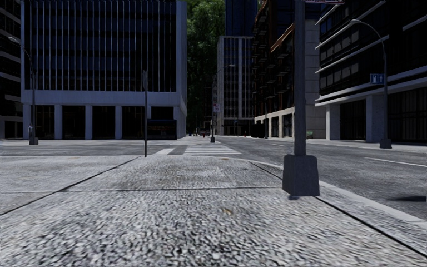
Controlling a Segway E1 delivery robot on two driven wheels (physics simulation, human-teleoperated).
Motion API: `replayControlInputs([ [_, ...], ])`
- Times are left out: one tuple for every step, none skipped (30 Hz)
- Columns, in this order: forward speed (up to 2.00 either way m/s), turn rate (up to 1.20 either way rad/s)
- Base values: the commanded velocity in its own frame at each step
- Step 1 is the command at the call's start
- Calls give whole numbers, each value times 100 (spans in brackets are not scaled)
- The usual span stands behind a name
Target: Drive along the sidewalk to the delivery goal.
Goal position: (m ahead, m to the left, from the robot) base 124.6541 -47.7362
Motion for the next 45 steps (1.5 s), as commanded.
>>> replayControlInputs([
  [200,29],
  [200,29],
  [200,29],
  [200,29],
  [200,29],
  [200,29],
  [200,29],
  [200,28],
  [200,25],
  [200,25],
  [200,0],
  [200,0],
  [200,0],
  [200,0],
  [200,0],
  [200,0],
  [200,0],
  [200,0],
  [200,0],
  [200,0],
  [200,0],
  [200,0],
  [200,0],
  [200,0],
  [200,0],
  [200,0],
  [200,0],
  [200,0],
  [200,0],
  [200,0],
  [200,0],
  [200,0],
  [200,0],
  [200,0],
  [200,0],
  [200,0],
  [200,0],
  [200,0],
  [200,0],
  [200,0],
  [200,0],
  [200,0],
  [200,0],
  [200,0],
  [200,0],
])
